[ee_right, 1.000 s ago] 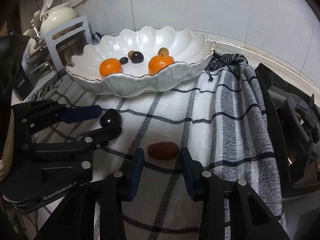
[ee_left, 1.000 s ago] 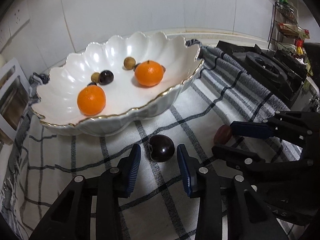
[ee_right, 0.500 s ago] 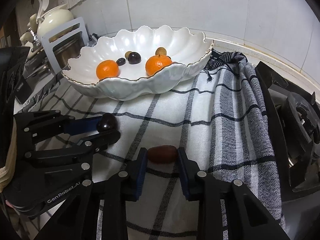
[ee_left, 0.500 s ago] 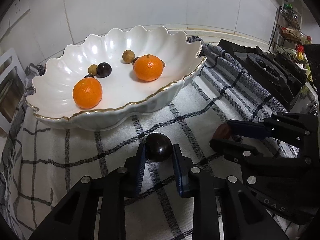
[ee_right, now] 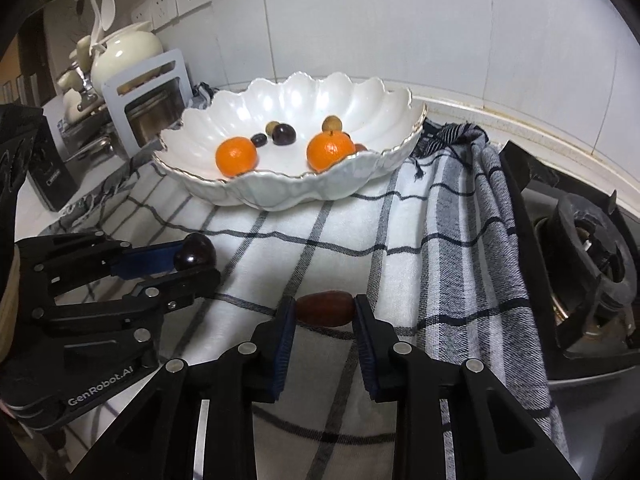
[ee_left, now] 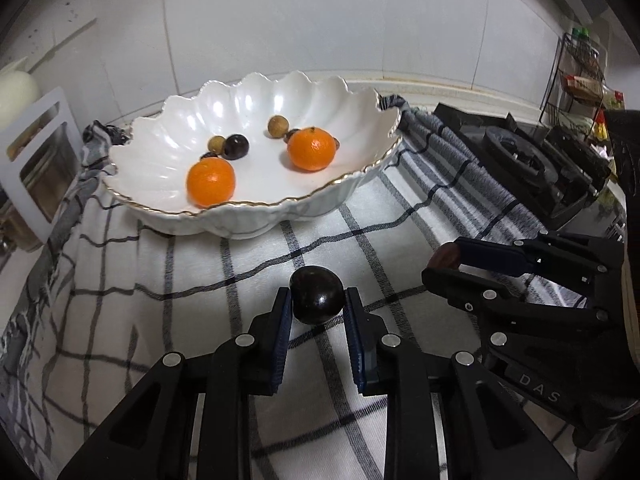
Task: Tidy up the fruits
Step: 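Lift both fruits and carry them over the white bowl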
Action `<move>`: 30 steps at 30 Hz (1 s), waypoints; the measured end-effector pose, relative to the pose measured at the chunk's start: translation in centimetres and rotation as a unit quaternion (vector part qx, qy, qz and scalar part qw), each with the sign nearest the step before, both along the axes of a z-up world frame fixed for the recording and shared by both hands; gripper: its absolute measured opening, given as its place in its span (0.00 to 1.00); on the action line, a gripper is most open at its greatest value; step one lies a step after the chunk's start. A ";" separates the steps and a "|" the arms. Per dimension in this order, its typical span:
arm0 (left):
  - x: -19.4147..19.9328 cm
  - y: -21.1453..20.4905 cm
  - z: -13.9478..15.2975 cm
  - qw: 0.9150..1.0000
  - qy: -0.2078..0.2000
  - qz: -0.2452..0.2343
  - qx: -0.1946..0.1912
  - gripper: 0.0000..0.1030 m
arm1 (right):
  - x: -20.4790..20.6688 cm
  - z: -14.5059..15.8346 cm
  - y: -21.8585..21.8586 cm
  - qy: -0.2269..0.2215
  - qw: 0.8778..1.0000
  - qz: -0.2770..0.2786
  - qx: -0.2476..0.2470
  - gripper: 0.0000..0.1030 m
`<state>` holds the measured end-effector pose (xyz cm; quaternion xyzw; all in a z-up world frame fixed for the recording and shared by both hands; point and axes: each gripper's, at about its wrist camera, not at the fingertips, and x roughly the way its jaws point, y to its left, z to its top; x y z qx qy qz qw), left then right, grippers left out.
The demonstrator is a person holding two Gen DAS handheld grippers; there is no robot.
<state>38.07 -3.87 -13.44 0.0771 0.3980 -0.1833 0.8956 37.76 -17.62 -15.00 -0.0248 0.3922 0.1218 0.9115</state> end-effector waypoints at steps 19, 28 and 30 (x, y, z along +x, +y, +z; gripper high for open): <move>-5.0 2.2 6.4 0.995 -0.087 0.049 -0.026 0.26 | -3.9 5.8 0.1 -0.081 0.997 0.003 0.015 0.30; -5.0 3.4 9.0 0.989 -0.124 0.072 -0.031 0.26 | -3.4 8.7 0.7 -0.126 0.992 0.004 0.023 0.30; -4.8 3.5 9.6 0.988 -0.133 0.075 -0.029 0.26 | -3.0 9.3 0.9 -0.133 0.991 0.005 0.024 0.30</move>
